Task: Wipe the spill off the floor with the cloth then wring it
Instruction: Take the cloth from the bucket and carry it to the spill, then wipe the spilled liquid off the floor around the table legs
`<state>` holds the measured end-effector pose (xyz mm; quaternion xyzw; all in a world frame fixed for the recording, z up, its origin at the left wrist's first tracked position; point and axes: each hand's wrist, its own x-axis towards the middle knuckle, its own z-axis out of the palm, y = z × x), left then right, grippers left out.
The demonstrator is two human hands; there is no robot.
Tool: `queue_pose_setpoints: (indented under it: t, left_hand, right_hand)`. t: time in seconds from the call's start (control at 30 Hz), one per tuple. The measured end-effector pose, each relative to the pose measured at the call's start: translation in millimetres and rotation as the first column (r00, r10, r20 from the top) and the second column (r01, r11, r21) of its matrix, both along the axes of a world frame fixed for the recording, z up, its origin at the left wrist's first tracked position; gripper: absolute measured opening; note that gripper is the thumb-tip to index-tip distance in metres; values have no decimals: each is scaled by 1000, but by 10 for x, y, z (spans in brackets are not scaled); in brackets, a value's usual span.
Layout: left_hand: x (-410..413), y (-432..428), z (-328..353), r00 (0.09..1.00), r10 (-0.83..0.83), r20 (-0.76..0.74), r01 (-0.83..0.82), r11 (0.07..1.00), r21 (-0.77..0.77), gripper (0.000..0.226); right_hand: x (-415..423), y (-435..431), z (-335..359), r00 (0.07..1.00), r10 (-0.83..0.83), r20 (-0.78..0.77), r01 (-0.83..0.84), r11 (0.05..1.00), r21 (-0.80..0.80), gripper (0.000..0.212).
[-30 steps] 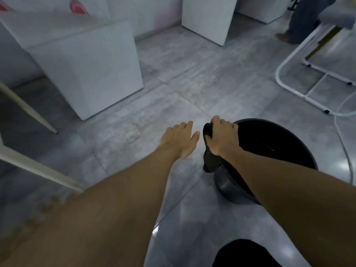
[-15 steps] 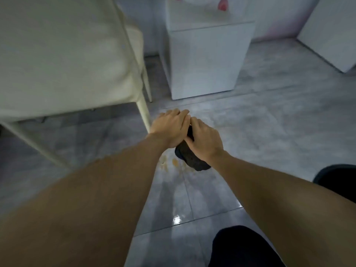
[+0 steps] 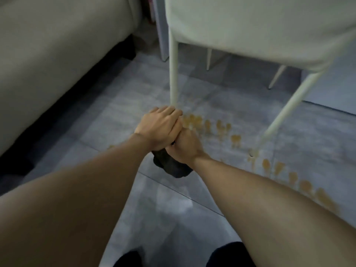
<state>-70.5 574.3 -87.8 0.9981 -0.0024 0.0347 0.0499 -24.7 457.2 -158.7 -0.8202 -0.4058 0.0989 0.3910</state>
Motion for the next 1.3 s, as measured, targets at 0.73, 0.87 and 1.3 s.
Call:
queue_pose_setpoints:
  t: [0.73, 0.87, 1.3]
  left_hand:
    - [-1553, 1247, -2330, 636, 730, -250, -766, 637, -86, 64]
    - [-1542, 1490, -2525, 539, 804, -252, -842, 525, -124, 68]
    - [-1509, 1567, -2703, 515, 836, -188, -856, 494, -150, 78]
  right_hand:
    - [-413, 654, -1930, 926, 88, 367, 128, 841, -525, 93]
    - [-176, 944, -1940, 940, -22, 341, 228, 784, -577, 93]
    - [-22, 1863, -1951, 948, 12, 317, 180, 803, -568, 92]
